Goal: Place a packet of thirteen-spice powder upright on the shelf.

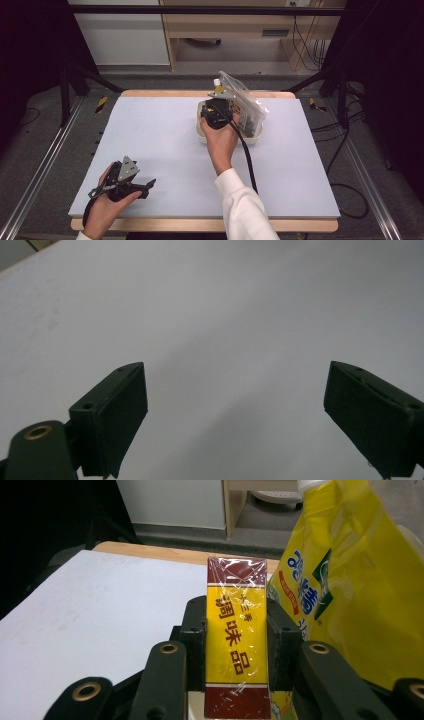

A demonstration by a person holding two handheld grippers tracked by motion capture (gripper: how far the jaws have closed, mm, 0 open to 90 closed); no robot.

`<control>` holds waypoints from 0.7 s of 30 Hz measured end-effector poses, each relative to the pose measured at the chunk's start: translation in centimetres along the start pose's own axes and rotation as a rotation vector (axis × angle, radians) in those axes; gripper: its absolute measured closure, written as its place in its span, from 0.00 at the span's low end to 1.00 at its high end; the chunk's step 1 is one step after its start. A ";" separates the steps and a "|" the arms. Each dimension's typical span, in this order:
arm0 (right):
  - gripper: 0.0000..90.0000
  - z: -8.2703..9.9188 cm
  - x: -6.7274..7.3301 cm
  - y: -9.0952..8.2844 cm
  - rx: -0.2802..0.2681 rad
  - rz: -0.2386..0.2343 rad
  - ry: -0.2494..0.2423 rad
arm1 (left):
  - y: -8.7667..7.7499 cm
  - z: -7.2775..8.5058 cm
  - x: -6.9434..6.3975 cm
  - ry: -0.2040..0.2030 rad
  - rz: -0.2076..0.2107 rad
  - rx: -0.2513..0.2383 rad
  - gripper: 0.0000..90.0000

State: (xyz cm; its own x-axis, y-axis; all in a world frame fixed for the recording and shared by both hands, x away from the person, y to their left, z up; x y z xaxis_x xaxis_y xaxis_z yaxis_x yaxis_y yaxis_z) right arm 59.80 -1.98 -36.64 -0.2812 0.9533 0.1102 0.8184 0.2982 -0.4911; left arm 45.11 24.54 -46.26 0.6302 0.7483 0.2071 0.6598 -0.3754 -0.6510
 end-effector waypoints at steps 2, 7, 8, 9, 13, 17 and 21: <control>0.76 0.0 0.0 0.1 0.000 0.001 -0.002 | 0.0 0.0 0.0 -0.001 0.001 0.000 0.11; 0.76 0.1 -0.1 0.3 0.008 0.008 0.001 | 0.1 -0.1 -0.1 0.006 0.004 0.003 0.11; 0.76 0.1 -0.1 0.4 0.011 0.009 0.006 | 0.1 -0.1 -0.1 0.005 0.002 0.001 0.11; 0.76 0.1 -0.1 0.5 0.011 0.008 0.003 | 0.1 -0.1 -0.1 0.005 0.002 0.001 0.11; 0.76 0.2 0.1 0.6 0.013 0.014 -0.005 | 0.1 -0.1 -0.1 0.008 0.005 0.001 0.11; 0.76 0.3 0.1 0.7 0.015 0.021 -0.009 | 0.2 -0.1 -0.2 0.011 0.009 0.005 0.11; 0.76 0.5 0.3 0.8 0.019 0.032 -0.020 | 0.2 -0.2 -0.2 0.012 0.009 0.004 0.11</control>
Point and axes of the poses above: each handheld gripper's, and its own axes: y roughly forward along the jaws, z roughly out of its underside, x roughly to its left, the point moved 3 cm from there along y, roughly forward along the jaws
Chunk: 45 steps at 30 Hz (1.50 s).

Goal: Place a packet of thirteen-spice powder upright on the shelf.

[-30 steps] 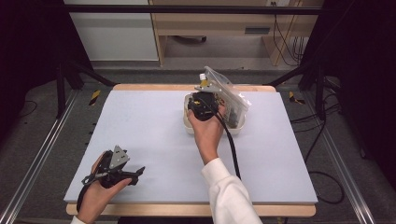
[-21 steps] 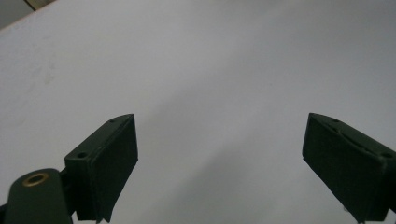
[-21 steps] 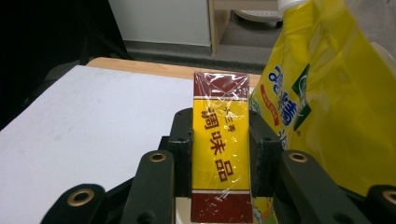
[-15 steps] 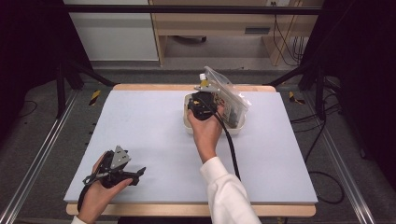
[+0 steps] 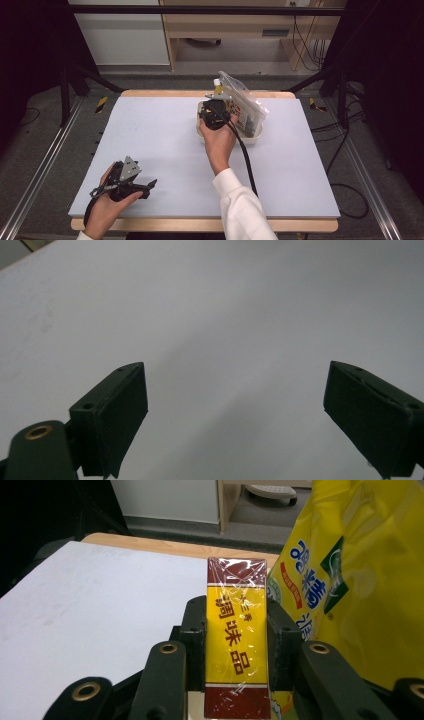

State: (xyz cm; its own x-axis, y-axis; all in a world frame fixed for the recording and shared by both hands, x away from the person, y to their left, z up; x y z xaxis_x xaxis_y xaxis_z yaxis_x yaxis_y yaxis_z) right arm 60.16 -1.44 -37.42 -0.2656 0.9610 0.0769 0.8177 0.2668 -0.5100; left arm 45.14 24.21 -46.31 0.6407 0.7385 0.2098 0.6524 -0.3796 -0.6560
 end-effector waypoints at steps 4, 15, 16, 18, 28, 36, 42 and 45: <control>0.76 0.1 0.2 0.1 -0.001 0.010 0.003 | 0.0 0.0 0.0 0.001 0.001 0.000 0.11; 0.75 1.4 0.1 1.1 0.018 0.016 0.014 | 0.1 0.0 -0.1 0.007 0.006 0.002 0.11; 0.75 1.4 0.2 1.1 0.019 0.015 0.018 | 0.1 0.0 -0.1 0.008 0.005 0.004 0.11; 0.74 1.4 0.2 1.3 0.022 0.011 0.018 | 0.1 0.0 -0.2 0.009 0.005 0.004 0.11; 0.70 1.8 0.3 2.2 0.036 -0.003 0.010 | 0.1 0.0 -0.1 0.005 0.004 -0.001 0.11; 0.59 1.6 0.3 1.8 0.001 -0.033 0.008 | 0.0 0.0 0.0 0.012 -0.001 0.005 0.11; 0.55 1.4 0.5 1.1 -0.022 -0.051 -0.004 | 0.1 0.0 0.0 0.013 -0.002 0.005 0.11; 0.53 1.3 0.6 0.5 -0.037 -0.062 -0.009 | 0.1 0.0 0.0 0.013 -0.004 0.004 0.11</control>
Point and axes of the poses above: each handheld gripper's, and its own axes: y roughly forward along the jaws, z roughly out of its underside, x roughly to its left, the point moved 3 cm from there along y, roughly forward along the jaws
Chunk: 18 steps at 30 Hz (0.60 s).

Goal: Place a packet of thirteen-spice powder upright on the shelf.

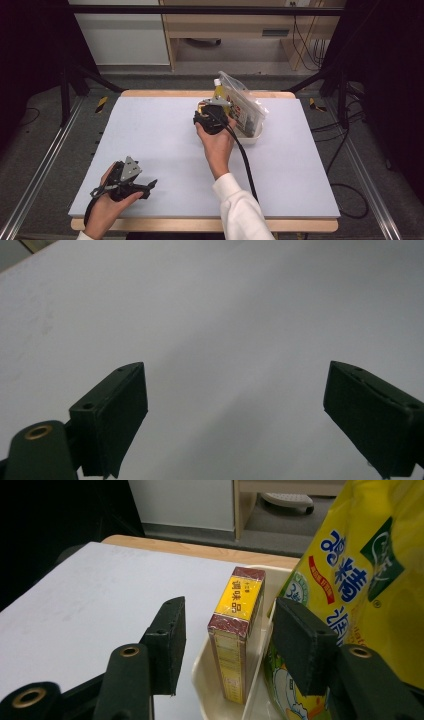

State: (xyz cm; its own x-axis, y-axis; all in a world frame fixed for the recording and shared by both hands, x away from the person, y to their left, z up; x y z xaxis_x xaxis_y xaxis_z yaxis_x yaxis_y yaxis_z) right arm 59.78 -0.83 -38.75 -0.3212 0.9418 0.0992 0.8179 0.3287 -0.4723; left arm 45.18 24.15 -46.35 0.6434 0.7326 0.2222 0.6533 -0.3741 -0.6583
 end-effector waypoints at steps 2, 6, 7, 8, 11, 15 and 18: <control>0.52 -0.1 0.2 -0.4 -0.008 -0.006 -0.005 | 0.0 0.0 0.0 0.001 0.000 0.000 0.11; 0.50 -0.1 0.5 -1.0 -0.021 -0.023 -0.021 | 0.0 0.0 -0.1 -0.004 -0.001 -0.007 0.11; 0.49 0.0 0.5 -1.2 -0.026 -0.025 -0.017 | 0.0 0.0 0.0 0.003 -0.001 -0.001 0.11; 0.49 0.0 0.5 -1.3 -0.032 -0.028 -0.020 | 0.0 0.0 0.0 0.002 -0.002 -0.002 0.11; 0.47 0.3 0.6 -1.7 -0.036 -0.028 -0.032 | 0.0 0.0 0.0 0.002 -0.004 -0.001 0.11; 0.41 0.7 1.0 -2.5 -0.037 -0.042 -0.058 | -0.1 0.0 0.1 0.000 -0.006 -0.001 0.11; 0.39 1.1 1.4 -3.2 -0.046 -0.053 -0.091 | -0.1 0.1 0.2 -0.005 -0.011 -0.006 0.10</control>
Point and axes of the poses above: each handheld gripper's, and its own axes: y roughly forward along the jaws, z roughly out of its underside, x roughly to its left, the point moved 3 cm from there along y, roughly forward along the jaws
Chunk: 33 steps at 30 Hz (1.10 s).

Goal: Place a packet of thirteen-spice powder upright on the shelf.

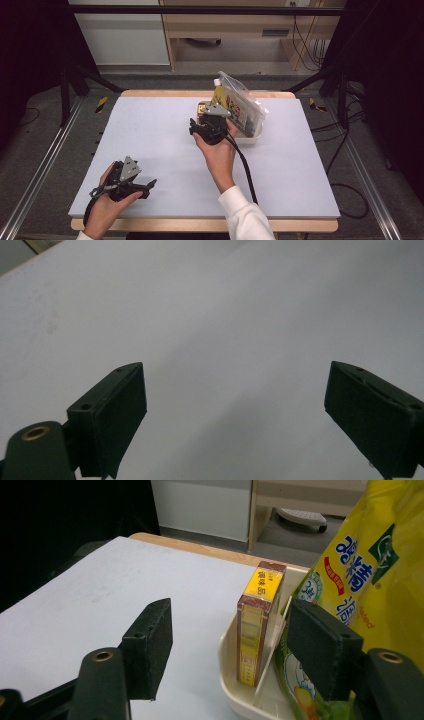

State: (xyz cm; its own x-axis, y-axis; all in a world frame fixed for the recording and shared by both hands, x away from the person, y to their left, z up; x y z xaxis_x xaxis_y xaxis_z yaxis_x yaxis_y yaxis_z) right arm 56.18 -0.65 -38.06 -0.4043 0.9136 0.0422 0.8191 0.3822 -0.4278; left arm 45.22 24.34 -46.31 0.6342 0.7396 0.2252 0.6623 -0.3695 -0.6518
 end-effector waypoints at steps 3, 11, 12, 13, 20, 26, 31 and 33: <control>0.35 0.4 0.2 -0.9 -0.009 -0.020 -0.007 | -0.1 0.1 0.1 -0.005 -0.003 -0.001 0.10; 0.24 1.7 0.8 -2.7 0.012 -0.064 -0.078 | -0.1 0.2 0.2 -0.010 -0.008 -0.001 0.08; 0.24 1.8 0.7 -2.9 0.018 -0.065 -0.090 | -0.1 0.2 0.3 -0.009 -0.008 0.001 0.08; 0.23 2.0 0.5 -3.1 0.024 -0.071 -0.092 | -0.1 0.2 0.3 -0.015 -0.010 -0.004 0.08; 0.22 3.4 -0.9 -4.3 0.041 -0.081 -0.086 | -0.1 0.3 0.2 -0.002 -0.011 0.006 0.08; 0.20 4.2 -2.1 -5.2 0.053 -0.083 -0.081 | 0.0 0.3 0.3 -0.005 -0.010 0.007 0.08; 0.18 4.7 -3.0 -5.9 0.051 -0.083 -0.071 | 0.1 0.4 0.2 -0.010 -0.010 0.000 0.08; 0.18 4.9 -3.3 -6.1 0.053 -0.082 -0.068 | 0.1 0.4 0.2 -0.016 -0.011 -0.005 0.07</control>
State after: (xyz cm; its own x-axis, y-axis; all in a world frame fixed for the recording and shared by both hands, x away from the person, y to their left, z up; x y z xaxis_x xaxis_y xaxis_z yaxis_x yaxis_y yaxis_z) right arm 50.54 -6.68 -40.01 -0.4968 0.8677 0.0187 0.7603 0.4455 -0.4727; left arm 45.25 24.63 -46.64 0.6208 0.7522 0.2209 0.6710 -0.3641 -0.6459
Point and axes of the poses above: each handheld gripper's, and its own axes: y roughly forward along the jaws, z roughly out of its underside, x roughly to its left, the point moved 3 cm from there along y, roughly forward along the jaws
